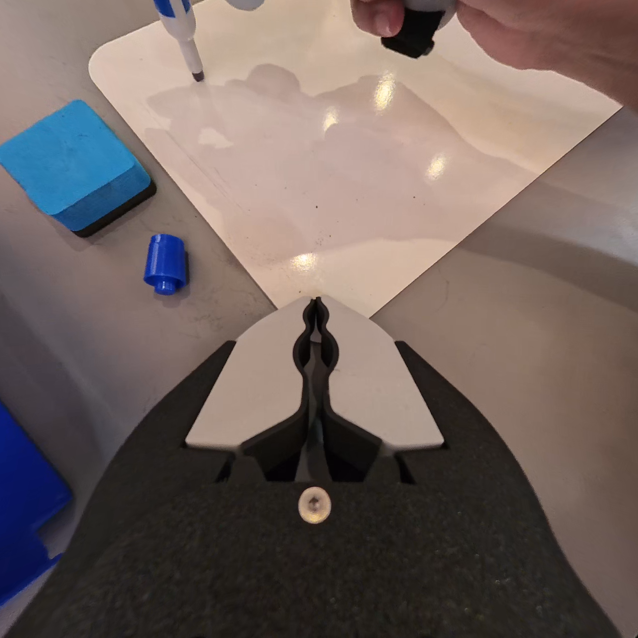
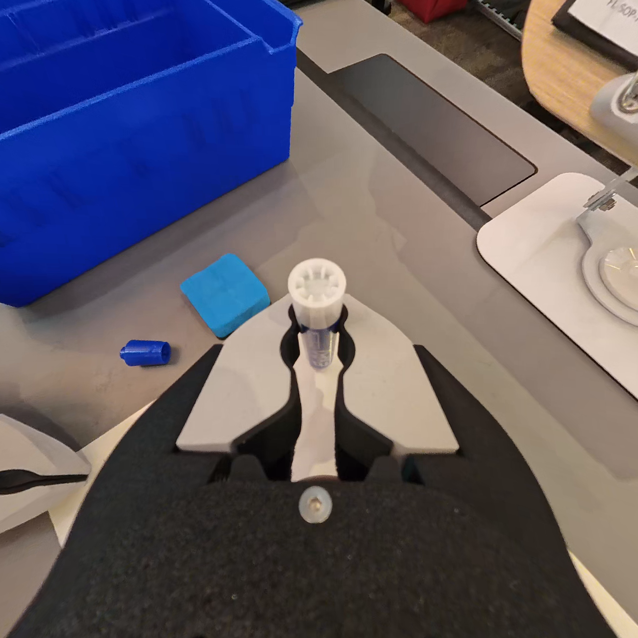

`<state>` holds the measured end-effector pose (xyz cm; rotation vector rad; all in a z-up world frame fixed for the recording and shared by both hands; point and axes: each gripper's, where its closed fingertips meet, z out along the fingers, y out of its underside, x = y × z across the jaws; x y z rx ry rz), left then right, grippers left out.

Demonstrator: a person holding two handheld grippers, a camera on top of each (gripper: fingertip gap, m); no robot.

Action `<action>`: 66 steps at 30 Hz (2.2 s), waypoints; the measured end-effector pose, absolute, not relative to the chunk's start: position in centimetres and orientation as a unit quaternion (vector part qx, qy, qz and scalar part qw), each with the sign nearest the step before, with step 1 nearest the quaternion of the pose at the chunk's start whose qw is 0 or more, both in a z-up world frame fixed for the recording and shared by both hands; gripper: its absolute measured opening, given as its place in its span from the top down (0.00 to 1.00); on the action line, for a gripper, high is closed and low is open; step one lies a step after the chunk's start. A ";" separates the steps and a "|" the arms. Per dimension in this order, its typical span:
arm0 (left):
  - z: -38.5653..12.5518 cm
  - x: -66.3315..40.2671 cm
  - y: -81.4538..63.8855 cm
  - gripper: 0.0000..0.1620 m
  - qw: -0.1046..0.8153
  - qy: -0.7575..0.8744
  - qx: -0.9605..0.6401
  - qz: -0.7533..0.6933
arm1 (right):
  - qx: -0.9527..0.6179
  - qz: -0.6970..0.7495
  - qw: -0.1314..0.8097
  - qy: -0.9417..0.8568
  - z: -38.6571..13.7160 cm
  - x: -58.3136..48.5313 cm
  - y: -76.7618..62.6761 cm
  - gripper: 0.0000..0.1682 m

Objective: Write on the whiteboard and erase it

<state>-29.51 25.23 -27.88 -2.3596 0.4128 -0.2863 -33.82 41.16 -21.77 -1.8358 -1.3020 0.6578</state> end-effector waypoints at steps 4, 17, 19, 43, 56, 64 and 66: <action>-27.9 -29.5 25.2 1.00 0.356 0.161 -0.914 -0.113 | -0.719 0.262 0.388 -0.514 -21.8 -34.4 41.2 0.89; -27.8 -29.7 25.4 1.00 0.360 0.166 -0.913 -0.095 | -0.666 0.397 0.407 -0.483 -17.8 -32.4 38.1 0.89; -26.7 -29.7 25.9 0.88 0.389 0.168 -0.902 -0.085 | -0.654 0.451 0.391 -0.464 -16.1 -31.6 36.1 0.89; -19.5 -28.8 26.4 0.89 0.522 0.309 -0.789 0.096 | -0.661 0.469 0.265 -0.522 -16.6 -28.5 25.8 0.87; -19.3 -27.3 26.1 0.89 0.532 0.352 -0.760 0.123 | -0.642 0.443 0.259 -0.569 -16.7 -26.9 24.9 0.88; -20.8 -28.2 25.6 0.81 0.514 0.260 -0.818 0.000 | -0.670 0.374 0.338 -0.545 -16.1 -25.6 28.8 0.88; -23.4 -27.9 25.2 0.78 0.451 0.234 -0.858 -0.078 | -0.689 0.318 0.374 -0.533 -16.5 -24.9 31.2 0.88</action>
